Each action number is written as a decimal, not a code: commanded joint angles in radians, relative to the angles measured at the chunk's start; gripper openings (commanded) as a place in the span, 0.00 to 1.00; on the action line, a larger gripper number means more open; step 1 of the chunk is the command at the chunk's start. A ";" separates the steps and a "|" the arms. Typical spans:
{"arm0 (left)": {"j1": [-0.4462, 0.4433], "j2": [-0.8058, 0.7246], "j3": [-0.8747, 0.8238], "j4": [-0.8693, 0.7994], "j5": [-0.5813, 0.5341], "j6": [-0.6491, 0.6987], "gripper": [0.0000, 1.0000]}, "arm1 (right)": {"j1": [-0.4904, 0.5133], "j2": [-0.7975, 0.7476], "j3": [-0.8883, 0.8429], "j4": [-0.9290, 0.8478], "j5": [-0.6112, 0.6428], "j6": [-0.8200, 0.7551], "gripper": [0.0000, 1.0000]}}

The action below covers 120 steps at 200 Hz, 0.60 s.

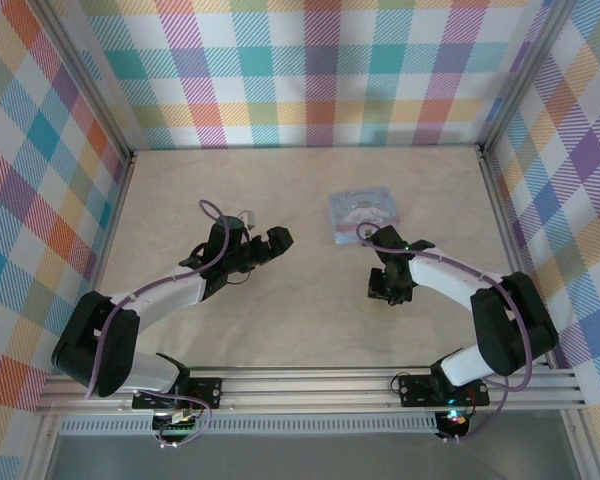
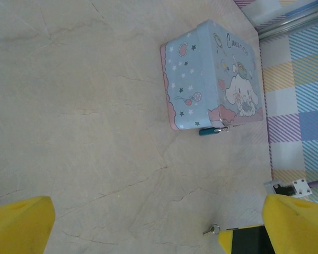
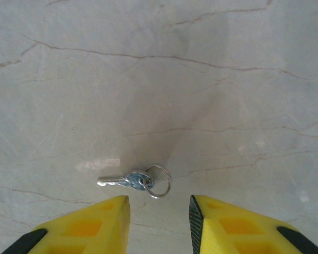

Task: Unlock a padlock with a key

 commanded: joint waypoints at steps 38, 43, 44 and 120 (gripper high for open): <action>-0.014 -0.019 0.030 -0.022 -0.011 0.011 1.00 | -0.010 0.043 -0.008 0.046 -0.029 0.010 0.36; -0.014 -0.019 0.031 -0.022 -0.012 0.014 1.00 | -0.010 0.046 -0.009 0.048 -0.029 0.010 0.35; -0.014 -0.019 0.031 -0.023 -0.012 0.014 1.00 | -0.009 0.047 -0.009 0.049 -0.030 0.010 0.35; -0.014 -0.014 0.042 -0.034 -0.016 0.022 1.00 | -0.010 0.084 -0.009 0.078 -0.039 0.014 0.22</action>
